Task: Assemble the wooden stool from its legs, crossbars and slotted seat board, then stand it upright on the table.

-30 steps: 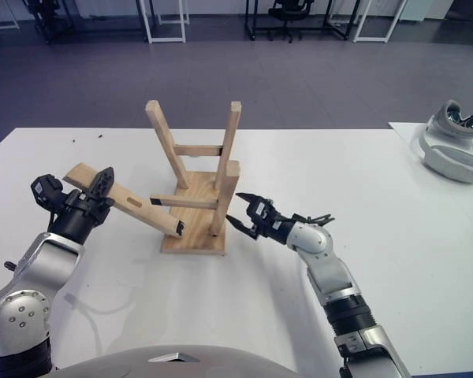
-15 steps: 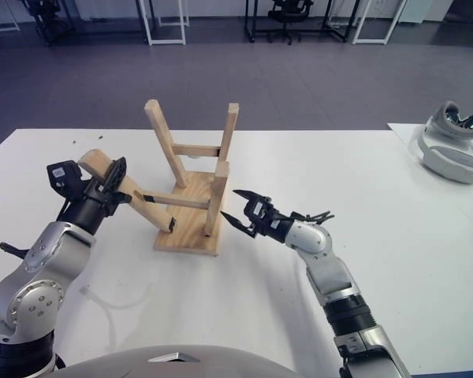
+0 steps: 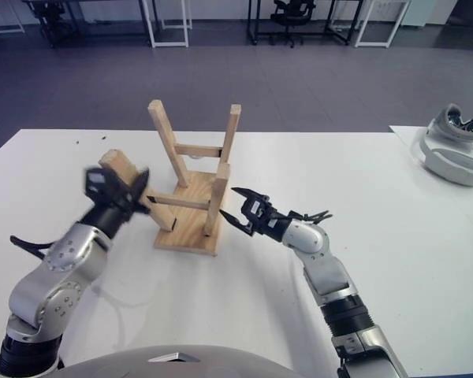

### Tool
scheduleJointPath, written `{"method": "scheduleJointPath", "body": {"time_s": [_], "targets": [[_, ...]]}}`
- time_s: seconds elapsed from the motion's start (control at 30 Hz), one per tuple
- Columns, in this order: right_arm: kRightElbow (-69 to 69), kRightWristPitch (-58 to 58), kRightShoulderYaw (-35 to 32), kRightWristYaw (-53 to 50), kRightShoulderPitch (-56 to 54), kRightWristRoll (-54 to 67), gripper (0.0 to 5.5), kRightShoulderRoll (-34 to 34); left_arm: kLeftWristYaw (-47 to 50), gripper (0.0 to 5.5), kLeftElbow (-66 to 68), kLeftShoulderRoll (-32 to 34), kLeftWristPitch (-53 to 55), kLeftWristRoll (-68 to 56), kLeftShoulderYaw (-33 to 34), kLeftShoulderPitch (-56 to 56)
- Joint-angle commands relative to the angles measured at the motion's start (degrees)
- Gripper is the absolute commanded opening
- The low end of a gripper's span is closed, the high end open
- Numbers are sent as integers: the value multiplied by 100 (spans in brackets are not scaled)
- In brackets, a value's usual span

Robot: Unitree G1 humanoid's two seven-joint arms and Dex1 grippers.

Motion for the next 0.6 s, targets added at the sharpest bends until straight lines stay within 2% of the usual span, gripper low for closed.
{"method": "scheduleJointPath", "body": {"time_s": [0.03, 0.13, 0.27, 0.33, 0.43, 0.5, 0.6], "targets": [[-11, 123, -45, -171, -69, -145, 307, 0, -391, 223, 220, 73, 315, 231, -284, 177], [16, 256, -235, -356, -87, -89, 307, 21, -562, 277, 96, -151, 144, 62, -65, 143], [-538, 990, -1285, -828, 2, 685, 307, 75, -704, 343, -468, -963, 148, -1868, 687, -17], [-920, 1426, -1781, -978, -39, 1150, 307, 22, -822, 348, -792, -782, 268, -2290, 855, 31], [-1562, 2082, -2387, -1089, -245, 1974, 307, -72, -886, 348, -941, -94, 411, -2729, 1718, -156], [-1987, 2564, -2741, -1202, -547, 2744, 307, -99, -980, 348, -900, 467, 456, -3102, 2264, -639], [-2579, 3419, -3104, -1495, -1529, 4250, 307, -251, -989, 348, -962, 1109, 294, -4465, 2622, -2091]]}}
